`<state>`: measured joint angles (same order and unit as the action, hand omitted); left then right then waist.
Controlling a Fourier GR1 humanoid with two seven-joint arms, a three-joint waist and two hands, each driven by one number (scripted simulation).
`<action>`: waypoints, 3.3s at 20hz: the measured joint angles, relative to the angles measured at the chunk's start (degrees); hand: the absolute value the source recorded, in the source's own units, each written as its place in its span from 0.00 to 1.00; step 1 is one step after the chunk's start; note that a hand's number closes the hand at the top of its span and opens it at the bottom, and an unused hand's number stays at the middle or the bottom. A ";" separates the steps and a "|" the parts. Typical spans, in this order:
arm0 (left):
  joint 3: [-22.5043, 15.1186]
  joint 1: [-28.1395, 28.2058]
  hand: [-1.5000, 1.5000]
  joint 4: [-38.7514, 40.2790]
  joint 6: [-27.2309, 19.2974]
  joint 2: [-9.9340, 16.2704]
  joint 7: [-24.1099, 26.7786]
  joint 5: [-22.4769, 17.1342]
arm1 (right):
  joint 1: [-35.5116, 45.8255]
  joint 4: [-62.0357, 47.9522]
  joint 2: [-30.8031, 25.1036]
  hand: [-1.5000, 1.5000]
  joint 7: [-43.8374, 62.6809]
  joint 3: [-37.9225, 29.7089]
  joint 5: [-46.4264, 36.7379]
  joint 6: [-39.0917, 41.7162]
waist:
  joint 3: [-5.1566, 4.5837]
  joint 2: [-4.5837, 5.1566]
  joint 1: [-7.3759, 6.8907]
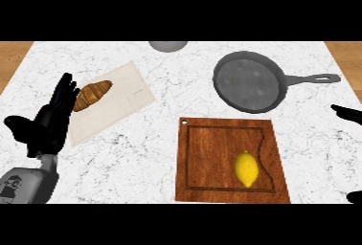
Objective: Pick the lemon from the cutting board and place it in the pan
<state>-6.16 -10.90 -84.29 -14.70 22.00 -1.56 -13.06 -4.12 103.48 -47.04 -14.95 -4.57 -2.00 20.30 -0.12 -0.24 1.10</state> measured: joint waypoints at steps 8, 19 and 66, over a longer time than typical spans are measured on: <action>1.02 -1.07 0.50 1.28 1.74 -0.73 0.38 0.93 | 7.07 11.70 -4.71 0.00 20.51 -1.37 4.23 6.70 | 0.03 0.15 -0.96; 2.43 -1.62 0.50 2.08 3.34 -3.45 -0.09 3.04 | 18.58 15.16 4.54 0.00 36.11 8.85 4.09 10.75 | 0.08 0.25 -1.40; 9.53 -1.52 0.50 -2.11 9.24 -8.76 -4.74 10.15 | 16.59 -0.25 25.75 0.00 37.57 26.93 -38.92 22.57 | 0.11 0.22 -1.19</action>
<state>3.37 -12.42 -86.40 -5.46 13.24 -6.30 -2.90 12.47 103.23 -21.28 22.62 22.37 -40.92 42.86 -0.01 -0.02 -0.09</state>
